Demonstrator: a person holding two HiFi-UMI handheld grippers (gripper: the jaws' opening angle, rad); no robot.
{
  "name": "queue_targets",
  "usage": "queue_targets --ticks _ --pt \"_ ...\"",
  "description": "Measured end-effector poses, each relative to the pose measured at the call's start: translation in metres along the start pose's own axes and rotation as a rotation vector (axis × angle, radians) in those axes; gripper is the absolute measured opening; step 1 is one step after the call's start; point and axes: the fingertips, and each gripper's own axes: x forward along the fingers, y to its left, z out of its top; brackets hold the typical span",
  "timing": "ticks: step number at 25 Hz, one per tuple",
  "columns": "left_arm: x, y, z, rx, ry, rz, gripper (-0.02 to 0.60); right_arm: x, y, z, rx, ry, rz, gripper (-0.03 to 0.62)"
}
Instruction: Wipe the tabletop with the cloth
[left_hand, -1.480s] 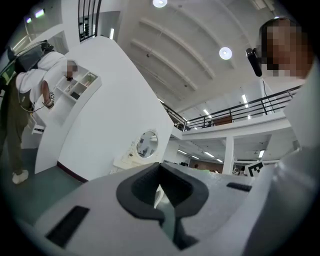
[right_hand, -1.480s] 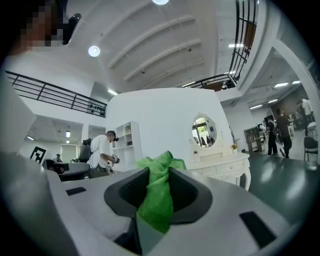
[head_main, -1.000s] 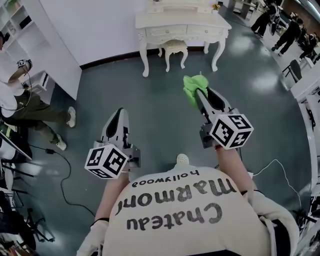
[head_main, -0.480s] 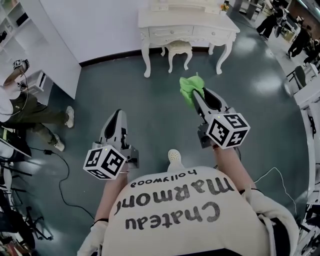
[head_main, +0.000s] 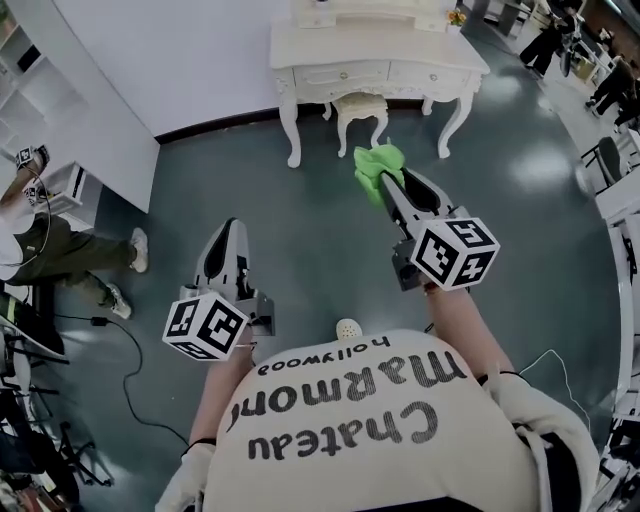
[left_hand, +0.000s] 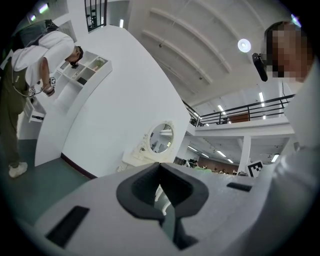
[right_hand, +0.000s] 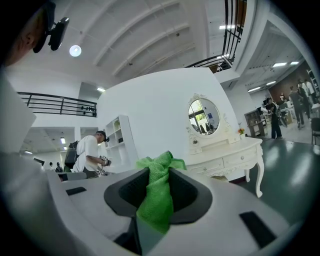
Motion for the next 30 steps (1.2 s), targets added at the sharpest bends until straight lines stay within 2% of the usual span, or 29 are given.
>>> queue_targets --ticks 8,15,18,24,27,30 --pt "0.067 0.005 0.008 -0.005 -0.026 -0.009 0.008 0.044 -0.042 0.027 -0.024 -0.019 0.005 0.129" --pt "0.102 0.004 0.013 0.02 -0.047 -0.01 0.008 0.065 -0.071 0.044 -0.024 -0.047 0.006 0.129" --pt "0.11 0.012 0.005 0.025 -0.023 0.013 0.008 0.072 -0.078 0.042 -0.02 -0.039 0.011 0.129" --pt "0.104 0.038 -0.013 -0.035 0.025 0.051 0.008 0.081 -0.091 0.025 0.022 -0.005 -0.009 0.129" --pt "0.117 0.05 -0.021 -0.039 0.058 0.038 0.008 0.093 -0.099 0.007 0.058 0.023 -0.024 0.129" --pt "0.139 0.058 -0.029 -0.049 0.06 -0.006 0.008 0.109 -0.11 -0.006 0.057 0.032 -0.045 0.129"
